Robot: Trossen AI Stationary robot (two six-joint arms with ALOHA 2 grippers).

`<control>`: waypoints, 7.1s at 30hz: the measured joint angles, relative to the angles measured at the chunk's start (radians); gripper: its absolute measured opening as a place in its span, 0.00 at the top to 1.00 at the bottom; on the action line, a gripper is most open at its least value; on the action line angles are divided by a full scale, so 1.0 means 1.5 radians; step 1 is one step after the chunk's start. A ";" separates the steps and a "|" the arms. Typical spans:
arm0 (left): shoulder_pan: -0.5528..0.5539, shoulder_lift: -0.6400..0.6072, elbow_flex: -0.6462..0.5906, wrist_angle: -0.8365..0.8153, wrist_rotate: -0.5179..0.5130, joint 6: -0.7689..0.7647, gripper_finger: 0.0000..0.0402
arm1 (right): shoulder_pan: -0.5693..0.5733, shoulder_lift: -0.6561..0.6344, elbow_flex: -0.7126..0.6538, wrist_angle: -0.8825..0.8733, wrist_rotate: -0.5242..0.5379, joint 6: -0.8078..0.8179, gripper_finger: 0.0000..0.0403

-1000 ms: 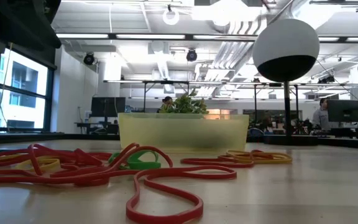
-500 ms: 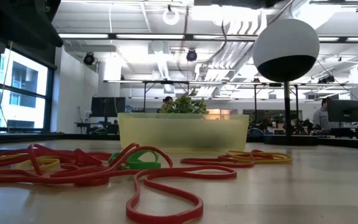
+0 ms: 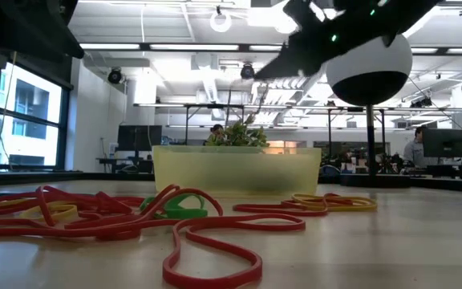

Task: Pick and place rubber bands into bin
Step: Put the red rubber band into the yellow bin, then put the blue rubber band into the yellow bin

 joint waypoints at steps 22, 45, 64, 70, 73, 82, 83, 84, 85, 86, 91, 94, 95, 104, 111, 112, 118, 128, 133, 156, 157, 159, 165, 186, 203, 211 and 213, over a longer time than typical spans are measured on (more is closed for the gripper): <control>0.000 0.000 0.000 0.016 0.000 0.005 0.67 | -0.092 0.085 0.000 0.023 -0.079 0.073 0.98; 0.000 0.009 0.000 0.085 0.095 0.099 0.67 | -0.032 0.085 0.000 -0.018 -0.259 0.109 0.46; 0.000 0.218 0.000 0.277 0.372 0.157 0.67 | 0.202 0.085 0.000 -0.029 -0.227 0.193 0.64; 0.000 0.304 0.000 0.396 0.448 0.137 0.67 | 0.244 0.085 0.000 -0.035 -0.161 0.201 0.67; 0.001 0.338 0.000 0.404 0.462 0.031 0.67 | 0.255 0.085 0.000 -0.042 -0.136 0.221 0.67; 0.004 0.379 0.000 0.416 0.453 -0.216 0.67 | 0.280 0.085 0.000 -0.076 -0.071 0.237 0.67; 0.004 0.379 0.000 0.418 0.451 -0.233 0.67 | 0.282 0.085 0.000 -0.079 -0.069 0.236 0.67; 0.004 0.379 0.003 0.418 0.449 -0.248 0.67 | 0.284 0.085 0.000 -0.082 -0.069 0.236 0.67; 0.004 0.379 0.007 0.416 0.447 -0.262 0.67 | 0.286 0.085 0.000 -0.087 -0.068 0.238 0.67; 0.004 0.379 0.011 0.416 0.443 -0.276 0.67 | 0.288 0.085 0.000 -0.092 -0.068 0.237 0.67; 0.004 0.380 0.042 0.398 0.432 -0.322 0.67 | 0.298 0.085 0.000 -0.122 -0.053 0.238 0.67; 0.005 0.384 0.075 0.310 0.433 -0.339 0.67 | 0.303 0.085 0.000 -0.137 -0.041 0.238 0.67; 0.005 0.384 0.087 0.276 0.435 -0.349 0.67 | 0.305 0.085 0.000 -0.141 -0.039 0.238 0.67; 0.005 0.391 0.172 0.102 0.414 -0.362 0.67 | 0.327 0.085 0.000 -0.162 0.010 0.234 0.68; 0.005 0.436 0.191 0.095 0.379 -0.214 0.67 | 0.329 0.085 0.000 -0.162 0.014 0.222 0.68; 0.005 0.444 0.194 0.099 0.379 -0.196 0.67 | 0.329 0.085 0.000 -0.163 0.014 0.222 0.68; 0.005 0.473 0.194 0.095 0.372 -0.144 0.67 | 0.329 0.085 0.000 -0.162 0.014 0.221 0.68; 0.005 0.478 0.194 0.102 0.349 -0.036 0.67 | 0.329 0.085 0.000 -0.162 0.014 0.223 0.68; 0.005 0.486 0.194 0.126 0.353 0.056 0.67 | 0.329 0.085 0.000 -0.161 0.014 0.223 0.68; 0.062 0.514 0.194 0.150 0.486 0.278 0.67 | 0.328 0.085 0.000 -0.173 0.037 0.238 0.68; 0.062 0.514 0.194 0.149 0.485 0.280 0.67 | 0.328 0.085 0.000 -0.173 0.038 0.238 0.68; 0.062 0.514 0.194 0.148 0.481 0.283 0.67 | 0.328 0.085 0.000 -0.174 0.039 0.238 0.68; 0.062 0.514 0.194 0.148 0.477 0.299 0.67 | 0.328 0.085 0.000 -0.174 0.040 0.238 0.68; 0.106 0.533 0.197 0.136 0.568 0.323 0.92 | 0.328 0.085 0.000 -0.177 0.042 0.238 0.68; 0.107 0.535 0.283 0.013 0.497 0.333 1.00 | 0.328 0.085 0.000 -0.185 0.043 0.252 0.68; 0.105 0.534 0.407 -0.133 0.434 0.373 1.00 | 0.328 0.085 0.000 -0.202 0.043 0.271 0.68; 0.105 0.533 0.442 -0.179 0.399 0.389 1.00 | 0.328 0.085 0.000 -0.202 0.043 0.271 0.68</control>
